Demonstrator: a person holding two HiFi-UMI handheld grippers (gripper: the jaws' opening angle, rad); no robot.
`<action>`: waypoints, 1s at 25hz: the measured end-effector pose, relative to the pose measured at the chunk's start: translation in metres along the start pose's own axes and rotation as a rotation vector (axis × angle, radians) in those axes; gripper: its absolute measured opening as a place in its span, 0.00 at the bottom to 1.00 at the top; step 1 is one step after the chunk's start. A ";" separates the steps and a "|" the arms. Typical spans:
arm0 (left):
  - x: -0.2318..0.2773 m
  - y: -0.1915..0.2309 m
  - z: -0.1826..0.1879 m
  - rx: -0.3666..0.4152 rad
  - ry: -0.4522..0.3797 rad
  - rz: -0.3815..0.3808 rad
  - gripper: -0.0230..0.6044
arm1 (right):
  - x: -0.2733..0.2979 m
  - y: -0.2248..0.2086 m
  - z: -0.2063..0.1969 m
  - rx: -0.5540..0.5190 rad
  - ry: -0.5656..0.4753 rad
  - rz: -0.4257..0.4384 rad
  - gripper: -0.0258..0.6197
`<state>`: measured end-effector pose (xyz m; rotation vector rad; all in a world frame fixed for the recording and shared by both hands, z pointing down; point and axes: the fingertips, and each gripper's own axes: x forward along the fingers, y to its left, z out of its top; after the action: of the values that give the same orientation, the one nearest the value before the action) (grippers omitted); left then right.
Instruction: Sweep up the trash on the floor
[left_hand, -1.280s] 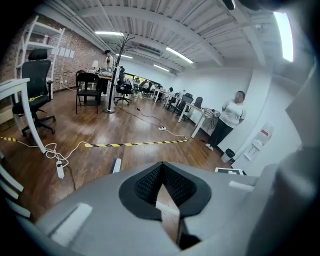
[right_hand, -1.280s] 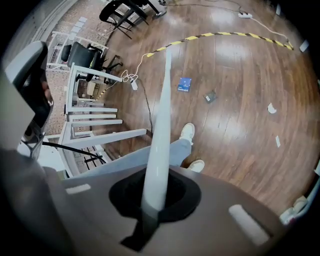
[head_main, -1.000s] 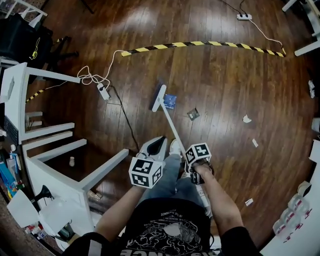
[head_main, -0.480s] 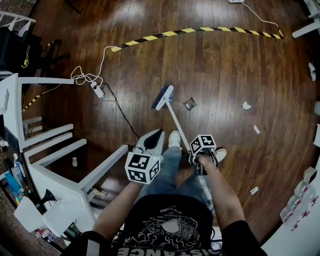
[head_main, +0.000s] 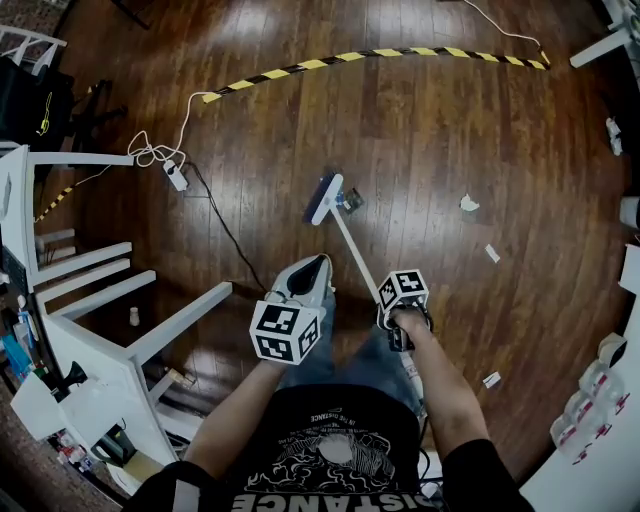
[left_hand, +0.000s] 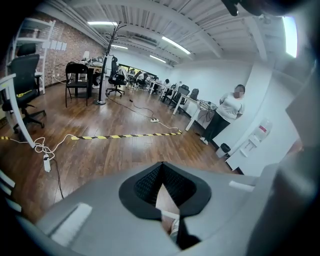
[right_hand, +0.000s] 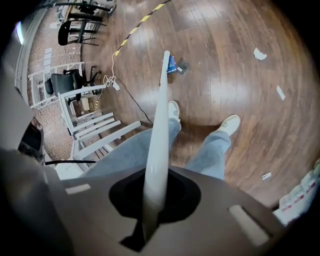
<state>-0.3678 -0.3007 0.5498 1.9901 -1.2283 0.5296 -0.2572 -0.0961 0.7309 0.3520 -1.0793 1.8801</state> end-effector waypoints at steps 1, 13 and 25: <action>0.003 -0.011 -0.003 -0.004 0.000 0.000 0.04 | -0.005 -0.011 -0.004 -0.009 0.005 -0.017 0.04; 0.038 -0.096 -0.010 0.017 -0.005 -0.023 0.04 | -0.062 -0.121 -0.042 -0.067 0.020 -0.146 0.04; 0.084 -0.176 -0.017 0.050 0.010 -0.085 0.04 | -0.117 -0.207 -0.070 -0.029 -0.017 -0.167 0.04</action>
<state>-0.1721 -0.2881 0.5527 2.0685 -1.1293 0.5322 -0.0115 -0.0651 0.7300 0.4289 -1.0536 1.7148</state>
